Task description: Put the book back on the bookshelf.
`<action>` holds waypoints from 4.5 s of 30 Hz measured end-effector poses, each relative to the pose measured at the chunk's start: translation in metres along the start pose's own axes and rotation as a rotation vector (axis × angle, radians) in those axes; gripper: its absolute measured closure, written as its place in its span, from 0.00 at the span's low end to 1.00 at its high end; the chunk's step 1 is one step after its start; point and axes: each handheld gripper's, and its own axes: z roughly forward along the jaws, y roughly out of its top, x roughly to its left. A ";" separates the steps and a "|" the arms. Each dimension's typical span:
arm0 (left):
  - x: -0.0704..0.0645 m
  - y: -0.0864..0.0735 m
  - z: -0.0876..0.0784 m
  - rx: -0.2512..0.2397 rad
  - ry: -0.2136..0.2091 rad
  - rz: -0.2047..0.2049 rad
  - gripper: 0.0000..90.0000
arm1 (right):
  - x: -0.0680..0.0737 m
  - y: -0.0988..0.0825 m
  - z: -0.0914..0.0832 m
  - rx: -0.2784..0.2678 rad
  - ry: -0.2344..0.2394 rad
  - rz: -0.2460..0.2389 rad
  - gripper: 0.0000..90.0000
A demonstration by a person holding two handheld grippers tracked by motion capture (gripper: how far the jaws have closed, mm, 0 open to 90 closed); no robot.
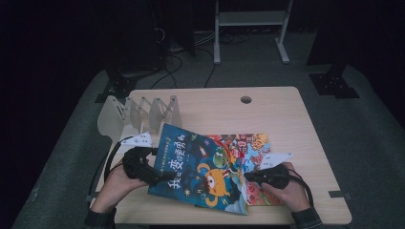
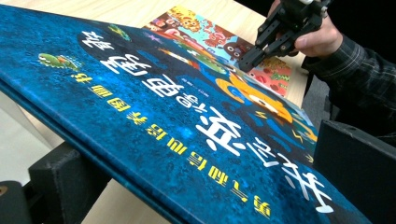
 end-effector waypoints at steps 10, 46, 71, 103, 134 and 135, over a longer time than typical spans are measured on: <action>0.013 0.019 -0.001 0.028 -0.024 -0.013 0.06 | 0.004 0.000 -0.001 0.010 0.028 -0.013 0.99; 0.058 0.071 0.009 0.044 0.027 -0.047 0.44 | 0.020 0.005 0.009 0.007 0.074 -0.034 0.99; 0.079 0.118 0.021 0.103 0.018 -0.037 0.64 | 0.024 0.012 0.019 -0.023 0.060 -0.021 0.99; 0.059 0.187 0.008 0.182 -0.018 -0.023 0.83 | 0.021 0.025 0.029 -0.052 -0.019 0.013 0.95; 0.024 0.218 0.006 0.275 -0.016 0.005 0.91 | -0.087 -0.064 -0.036 -0.037 -0.596 0.386 0.42; 0.022 0.219 0.005 0.277 -0.019 0.008 0.91 | -0.088 -0.064 -0.035 -0.027 -0.600 0.391 0.42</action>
